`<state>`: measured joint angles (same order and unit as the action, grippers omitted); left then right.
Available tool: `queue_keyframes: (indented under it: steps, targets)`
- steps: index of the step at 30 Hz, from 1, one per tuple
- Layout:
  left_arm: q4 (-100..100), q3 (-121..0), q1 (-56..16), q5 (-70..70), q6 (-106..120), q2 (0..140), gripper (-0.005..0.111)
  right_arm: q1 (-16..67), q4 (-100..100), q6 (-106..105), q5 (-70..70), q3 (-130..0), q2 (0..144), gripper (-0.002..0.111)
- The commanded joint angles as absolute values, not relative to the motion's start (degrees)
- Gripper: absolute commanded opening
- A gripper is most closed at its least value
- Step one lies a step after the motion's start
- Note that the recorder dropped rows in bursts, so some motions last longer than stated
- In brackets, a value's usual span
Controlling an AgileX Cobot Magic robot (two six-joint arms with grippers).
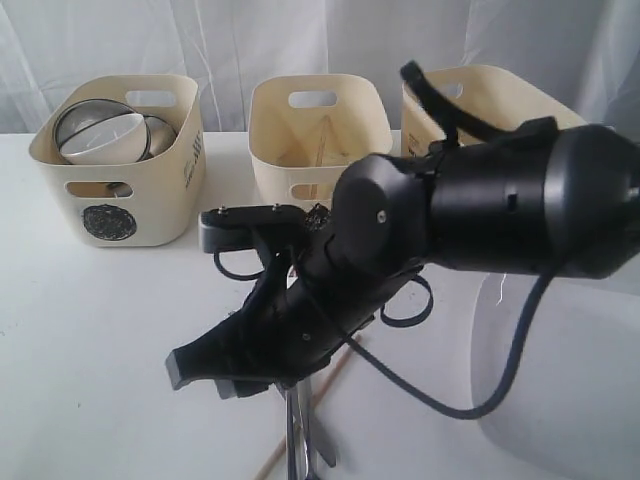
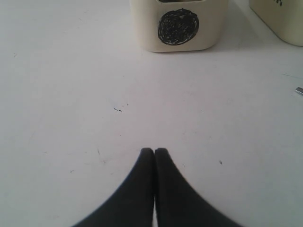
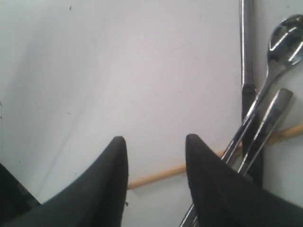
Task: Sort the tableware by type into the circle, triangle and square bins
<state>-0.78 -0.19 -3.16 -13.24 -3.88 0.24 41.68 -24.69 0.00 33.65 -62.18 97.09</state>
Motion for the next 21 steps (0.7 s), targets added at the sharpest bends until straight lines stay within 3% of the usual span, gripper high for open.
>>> queue_keyframes:
  steps: [1, 10, 21]
  targets:
    - [-1.38, 0.0, -3.52, -13.22, -4.14, 0.0, 0.0, 43.45, -24.94, 0.0, 30.88, -61.89, 99.73, 0.038]
    - [-1.38, 0.0, -3.52, -13.22, -4.02, 0.0, 0.0, 43.32, -22.81, 4.91, 32.07, -61.89, 105.91, 0.038]
    - [-1.38, 0.0, -3.52, -13.22, -4.02, 0.0, 0.0, 43.32, -3.87, 21.95, 34.41, -61.89, 106.47, 0.038]
